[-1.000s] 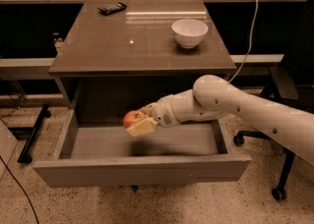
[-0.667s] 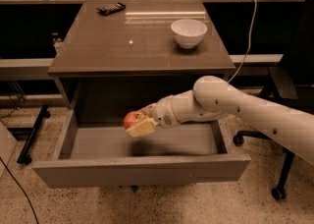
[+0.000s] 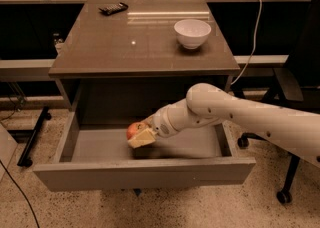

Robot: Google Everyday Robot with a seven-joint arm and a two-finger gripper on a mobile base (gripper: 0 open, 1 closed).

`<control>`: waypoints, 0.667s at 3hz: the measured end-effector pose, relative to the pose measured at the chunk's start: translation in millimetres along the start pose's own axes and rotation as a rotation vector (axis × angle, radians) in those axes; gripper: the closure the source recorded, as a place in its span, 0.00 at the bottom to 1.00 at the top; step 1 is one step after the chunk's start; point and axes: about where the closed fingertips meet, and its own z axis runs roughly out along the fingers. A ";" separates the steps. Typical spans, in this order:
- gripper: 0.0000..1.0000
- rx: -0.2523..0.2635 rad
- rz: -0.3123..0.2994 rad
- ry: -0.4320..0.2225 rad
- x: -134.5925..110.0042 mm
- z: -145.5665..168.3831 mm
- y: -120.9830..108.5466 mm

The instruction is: Place apple into top drawer

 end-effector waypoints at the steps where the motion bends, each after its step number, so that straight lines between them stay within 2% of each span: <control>1: 0.86 0.031 0.021 0.031 15.5 11.0 -5.8; 2: 0.63 0.053 0.034 0.032 23.7 21.0 -11.6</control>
Offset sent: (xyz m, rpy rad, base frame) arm 0.0106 -0.0034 -0.0484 -0.0531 0.0019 -0.0897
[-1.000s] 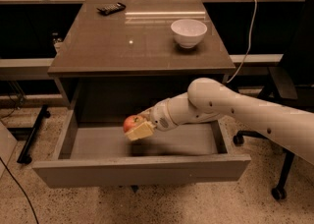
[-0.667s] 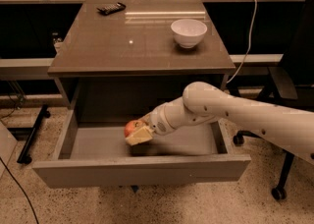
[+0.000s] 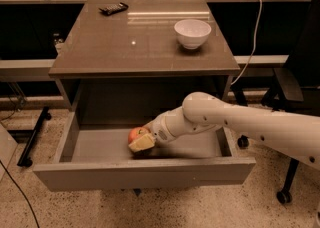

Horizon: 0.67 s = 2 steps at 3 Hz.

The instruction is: Place apple into top drawer

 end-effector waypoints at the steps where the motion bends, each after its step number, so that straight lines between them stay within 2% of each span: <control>1: 0.40 -0.001 0.000 0.000 0.0 1.8 0.7; 2: 0.09 -0.006 -0.002 0.001 -0.1 3.9 2.4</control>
Offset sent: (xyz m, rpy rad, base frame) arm -0.0003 0.0017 -0.0011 0.0003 0.0005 0.0014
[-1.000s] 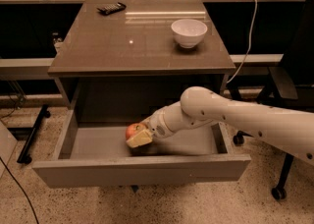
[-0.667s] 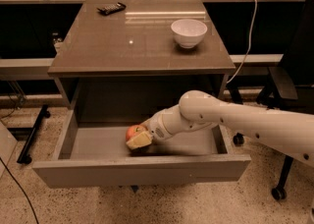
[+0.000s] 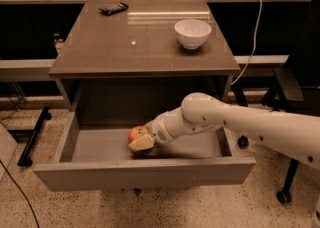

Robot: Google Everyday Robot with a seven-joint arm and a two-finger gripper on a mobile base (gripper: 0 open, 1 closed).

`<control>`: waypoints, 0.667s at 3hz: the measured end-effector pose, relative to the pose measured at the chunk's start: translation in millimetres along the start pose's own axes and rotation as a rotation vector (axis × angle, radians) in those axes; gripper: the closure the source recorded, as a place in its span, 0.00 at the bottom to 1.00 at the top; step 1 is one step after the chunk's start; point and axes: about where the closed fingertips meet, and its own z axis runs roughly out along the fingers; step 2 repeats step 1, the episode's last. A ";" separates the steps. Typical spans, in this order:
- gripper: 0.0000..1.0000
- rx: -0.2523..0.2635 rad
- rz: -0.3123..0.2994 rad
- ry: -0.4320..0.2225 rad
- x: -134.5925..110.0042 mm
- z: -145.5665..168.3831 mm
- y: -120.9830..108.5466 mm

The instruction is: Place apple into top drawer

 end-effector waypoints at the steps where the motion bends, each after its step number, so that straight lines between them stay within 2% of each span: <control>1: 0.00 -0.002 -0.001 0.001 0.0 0.8 0.7; 2: 0.00 -0.002 -0.001 0.001 0.0 0.8 0.7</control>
Offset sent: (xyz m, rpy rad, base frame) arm 0.0000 0.0000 0.0000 0.0000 0.0000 0.0000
